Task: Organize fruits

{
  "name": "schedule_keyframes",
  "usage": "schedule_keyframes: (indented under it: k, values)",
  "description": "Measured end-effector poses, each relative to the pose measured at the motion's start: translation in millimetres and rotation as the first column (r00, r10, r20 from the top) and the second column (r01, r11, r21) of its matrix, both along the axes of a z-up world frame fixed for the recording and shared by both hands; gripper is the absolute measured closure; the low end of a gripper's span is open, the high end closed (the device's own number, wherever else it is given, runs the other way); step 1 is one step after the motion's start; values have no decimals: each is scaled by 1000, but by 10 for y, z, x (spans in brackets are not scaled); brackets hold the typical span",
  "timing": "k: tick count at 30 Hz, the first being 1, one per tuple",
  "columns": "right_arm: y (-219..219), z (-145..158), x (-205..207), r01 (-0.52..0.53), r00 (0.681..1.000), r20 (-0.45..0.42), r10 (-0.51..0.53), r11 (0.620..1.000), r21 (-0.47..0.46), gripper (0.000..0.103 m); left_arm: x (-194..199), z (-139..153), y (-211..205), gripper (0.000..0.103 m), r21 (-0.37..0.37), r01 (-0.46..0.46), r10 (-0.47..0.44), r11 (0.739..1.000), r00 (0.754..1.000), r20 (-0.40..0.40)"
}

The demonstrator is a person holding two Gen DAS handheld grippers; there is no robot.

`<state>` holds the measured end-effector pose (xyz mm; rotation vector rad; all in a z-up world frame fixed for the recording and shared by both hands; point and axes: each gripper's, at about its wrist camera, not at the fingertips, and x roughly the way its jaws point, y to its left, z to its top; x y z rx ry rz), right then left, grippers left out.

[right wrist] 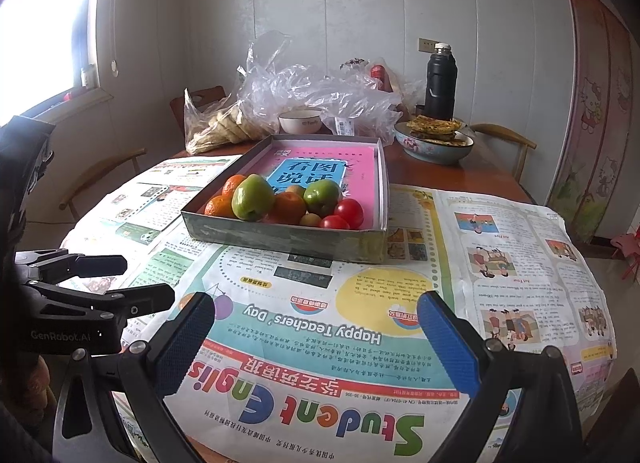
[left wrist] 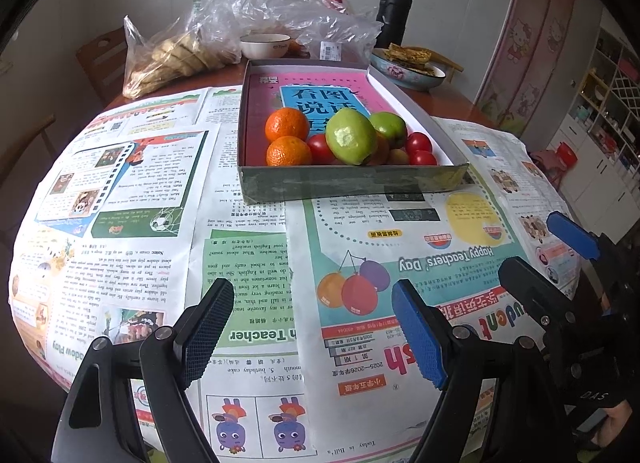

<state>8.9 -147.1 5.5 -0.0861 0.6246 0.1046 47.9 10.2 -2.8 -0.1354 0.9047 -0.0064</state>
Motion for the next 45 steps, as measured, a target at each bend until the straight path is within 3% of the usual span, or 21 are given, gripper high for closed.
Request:
schedule_keyframes:
  k: [45]
  values:
    - [-6, 0, -22, 1, 1000, -5, -1, 1000, -12, 1, -39, -18, -53, 21, 23, 6, -6, 1000, 1000, -3]
